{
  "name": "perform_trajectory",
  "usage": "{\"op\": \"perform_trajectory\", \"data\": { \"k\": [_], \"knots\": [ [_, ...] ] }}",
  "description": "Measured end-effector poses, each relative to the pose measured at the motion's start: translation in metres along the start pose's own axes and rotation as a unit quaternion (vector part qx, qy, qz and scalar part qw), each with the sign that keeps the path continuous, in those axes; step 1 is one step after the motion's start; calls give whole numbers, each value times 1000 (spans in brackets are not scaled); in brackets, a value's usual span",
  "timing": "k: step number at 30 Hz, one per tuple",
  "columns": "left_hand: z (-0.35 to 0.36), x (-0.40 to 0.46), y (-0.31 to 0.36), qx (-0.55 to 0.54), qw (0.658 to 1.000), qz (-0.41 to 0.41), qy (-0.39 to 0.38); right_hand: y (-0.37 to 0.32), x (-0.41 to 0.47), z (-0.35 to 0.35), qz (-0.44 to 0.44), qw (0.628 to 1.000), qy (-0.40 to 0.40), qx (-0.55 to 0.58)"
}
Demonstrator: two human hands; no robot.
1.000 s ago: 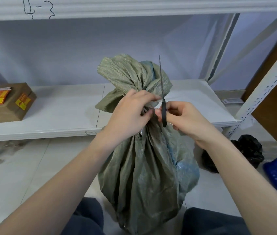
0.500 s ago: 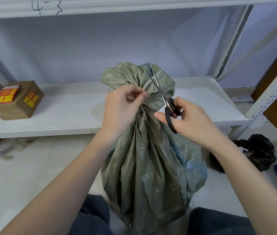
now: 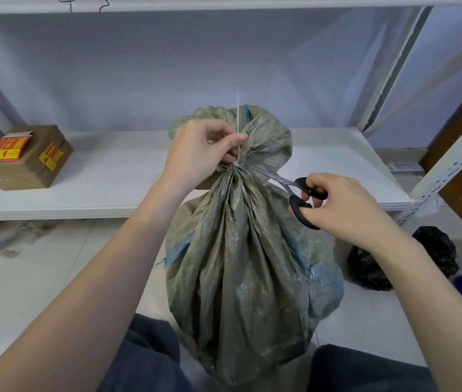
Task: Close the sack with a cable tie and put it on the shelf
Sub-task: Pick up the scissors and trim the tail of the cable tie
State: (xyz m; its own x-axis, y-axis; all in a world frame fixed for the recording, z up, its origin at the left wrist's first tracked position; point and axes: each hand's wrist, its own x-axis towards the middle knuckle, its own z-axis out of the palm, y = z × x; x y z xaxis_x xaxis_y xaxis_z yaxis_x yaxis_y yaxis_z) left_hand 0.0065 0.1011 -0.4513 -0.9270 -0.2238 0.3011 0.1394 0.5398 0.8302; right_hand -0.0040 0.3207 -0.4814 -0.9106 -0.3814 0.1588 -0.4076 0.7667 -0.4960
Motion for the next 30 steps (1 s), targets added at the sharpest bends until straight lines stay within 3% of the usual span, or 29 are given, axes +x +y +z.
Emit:
{"op": "perform_trajectory", "data": {
  "k": [12, 18, 30],
  "knots": [
    [1, 5, 16, 142, 986, 86, 28, -5, 3, 3, 1, 997, 26, -73],
    [7, 3, 24, 153, 980, 126, 9, -13, 4, 6, -10, 997, 41, -66],
    [11, 0, 29, 142, 988, 60, 9, -21, 11, 11, -39, 995, 54, -69]
  ]
}}
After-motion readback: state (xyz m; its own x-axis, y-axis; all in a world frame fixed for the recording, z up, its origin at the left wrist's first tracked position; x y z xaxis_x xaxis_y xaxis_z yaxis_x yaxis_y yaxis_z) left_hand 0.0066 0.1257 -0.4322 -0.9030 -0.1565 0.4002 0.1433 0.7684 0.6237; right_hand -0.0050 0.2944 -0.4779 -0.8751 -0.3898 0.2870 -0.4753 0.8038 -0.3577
